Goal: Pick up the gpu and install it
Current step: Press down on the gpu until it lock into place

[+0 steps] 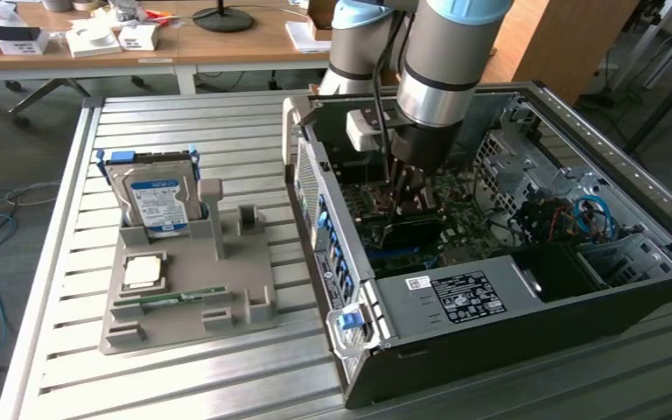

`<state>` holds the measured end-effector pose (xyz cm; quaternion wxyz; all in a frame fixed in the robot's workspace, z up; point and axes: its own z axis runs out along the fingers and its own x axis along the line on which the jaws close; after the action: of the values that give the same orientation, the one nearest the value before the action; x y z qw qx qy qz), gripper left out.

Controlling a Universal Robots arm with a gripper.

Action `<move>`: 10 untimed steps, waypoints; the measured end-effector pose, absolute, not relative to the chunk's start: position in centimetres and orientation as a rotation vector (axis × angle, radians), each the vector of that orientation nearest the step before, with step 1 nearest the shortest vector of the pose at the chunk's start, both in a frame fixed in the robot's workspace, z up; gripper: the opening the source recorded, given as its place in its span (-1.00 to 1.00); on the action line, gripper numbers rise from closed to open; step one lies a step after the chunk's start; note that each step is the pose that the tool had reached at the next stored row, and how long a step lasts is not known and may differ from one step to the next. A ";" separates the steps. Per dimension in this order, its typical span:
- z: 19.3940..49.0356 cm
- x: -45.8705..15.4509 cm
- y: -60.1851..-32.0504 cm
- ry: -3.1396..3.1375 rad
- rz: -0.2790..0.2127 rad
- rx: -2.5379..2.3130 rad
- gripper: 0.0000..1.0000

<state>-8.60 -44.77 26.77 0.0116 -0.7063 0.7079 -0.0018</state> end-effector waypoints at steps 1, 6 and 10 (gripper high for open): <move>26.8 -8.6 -44.8 2.208 -0.005 -2.202 -0.79; 26.8 -8.6 -45.0 2.206 -0.003 -2.201 -0.79; 26.8 -8.6 -45.0 2.206 -0.001 -2.200 -0.79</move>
<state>-8.65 -44.99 26.78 0.0130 -0.7062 0.7079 -0.0004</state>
